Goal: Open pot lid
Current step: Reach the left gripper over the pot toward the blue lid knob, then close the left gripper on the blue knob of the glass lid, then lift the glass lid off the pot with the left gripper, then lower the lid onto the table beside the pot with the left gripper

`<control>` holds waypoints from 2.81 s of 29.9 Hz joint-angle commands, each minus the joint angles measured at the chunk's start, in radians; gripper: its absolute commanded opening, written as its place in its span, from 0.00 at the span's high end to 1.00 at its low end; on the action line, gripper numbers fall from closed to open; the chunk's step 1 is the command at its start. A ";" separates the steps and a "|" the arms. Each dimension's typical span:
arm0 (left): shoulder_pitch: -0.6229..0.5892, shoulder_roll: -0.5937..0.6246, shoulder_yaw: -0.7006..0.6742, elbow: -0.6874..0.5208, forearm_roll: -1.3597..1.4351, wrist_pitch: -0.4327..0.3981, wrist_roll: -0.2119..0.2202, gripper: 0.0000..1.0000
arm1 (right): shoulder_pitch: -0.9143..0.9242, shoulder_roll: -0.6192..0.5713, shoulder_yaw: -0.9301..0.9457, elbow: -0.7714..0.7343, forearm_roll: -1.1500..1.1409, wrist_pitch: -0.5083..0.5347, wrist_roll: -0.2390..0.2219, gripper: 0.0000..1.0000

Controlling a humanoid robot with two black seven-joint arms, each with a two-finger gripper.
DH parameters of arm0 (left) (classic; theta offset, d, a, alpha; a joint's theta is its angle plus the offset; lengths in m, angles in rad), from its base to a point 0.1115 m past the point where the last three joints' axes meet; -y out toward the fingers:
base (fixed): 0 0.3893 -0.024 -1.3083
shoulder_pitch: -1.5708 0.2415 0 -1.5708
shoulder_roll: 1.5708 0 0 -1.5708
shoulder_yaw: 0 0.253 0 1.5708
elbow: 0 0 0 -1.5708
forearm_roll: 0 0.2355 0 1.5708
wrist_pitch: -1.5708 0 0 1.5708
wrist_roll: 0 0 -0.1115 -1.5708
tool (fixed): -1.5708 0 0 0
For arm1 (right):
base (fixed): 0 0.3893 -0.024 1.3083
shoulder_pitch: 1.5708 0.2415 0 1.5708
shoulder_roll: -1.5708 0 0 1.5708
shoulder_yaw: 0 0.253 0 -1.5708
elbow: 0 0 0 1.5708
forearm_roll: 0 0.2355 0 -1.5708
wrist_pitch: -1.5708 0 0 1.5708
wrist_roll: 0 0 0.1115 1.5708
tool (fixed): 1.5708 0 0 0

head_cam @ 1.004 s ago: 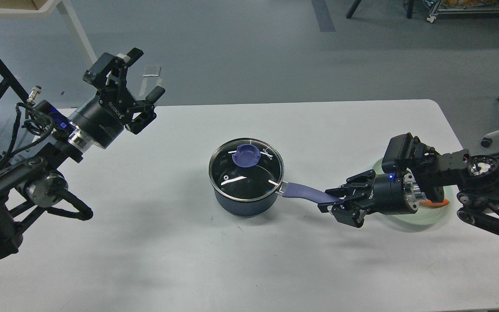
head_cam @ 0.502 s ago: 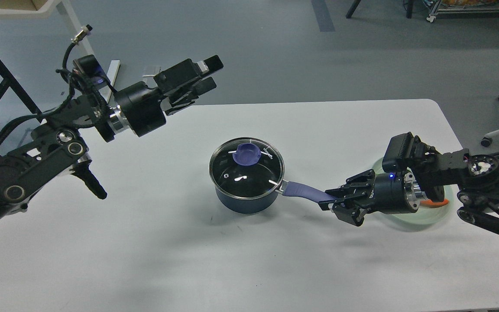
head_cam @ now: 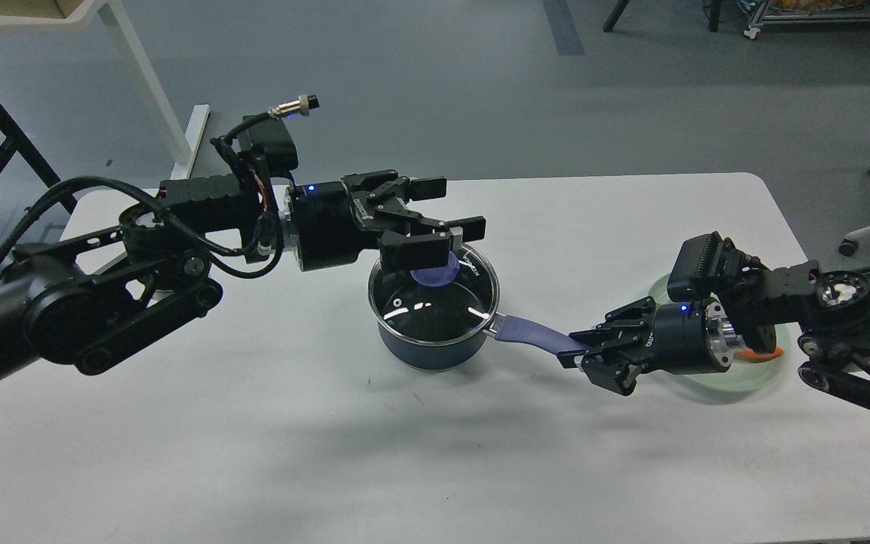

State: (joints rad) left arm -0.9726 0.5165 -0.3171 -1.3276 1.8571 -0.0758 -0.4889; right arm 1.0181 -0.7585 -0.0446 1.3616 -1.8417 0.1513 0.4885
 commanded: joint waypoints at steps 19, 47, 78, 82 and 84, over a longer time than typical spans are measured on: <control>-0.080 -0.173 0.217 0.349 0.175 0.106 0.000 0.01 | 0.019 -0.001 0.000 0.011 0.002 -0.001 0.000 0.69; -0.026 -0.187 0.224 0.381 0.159 0.166 0.000 0.58 | 0.017 -0.002 -0.001 0.010 0.002 -0.001 0.000 0.69; 0.175 0.384 0.300 0.249 0.031 0.458 0.000 0.55 | 0.017 -0.007 -0.001 0.010 0.004 -0.001 0.000 0.69; 0.244 0.389 0.300 0.257 0.031 0.493 0.000 0.55 | 0.017 -0.007 -0.001 0.010 0.004 -0.001 0.000 0.69; 0.265 0.381 0.300 0.281 0.034 0.507 0.000 0.54 | 0.017 -0.007 -0.001 0.010 0.004 -0.001 0.000 0.69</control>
State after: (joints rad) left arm -0.7416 0.9036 -0.0169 -1.0715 1.8895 0.4097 -0.4887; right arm 1.0361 -0.7655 -0.0460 1.3713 -1.8377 0.1504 0.4887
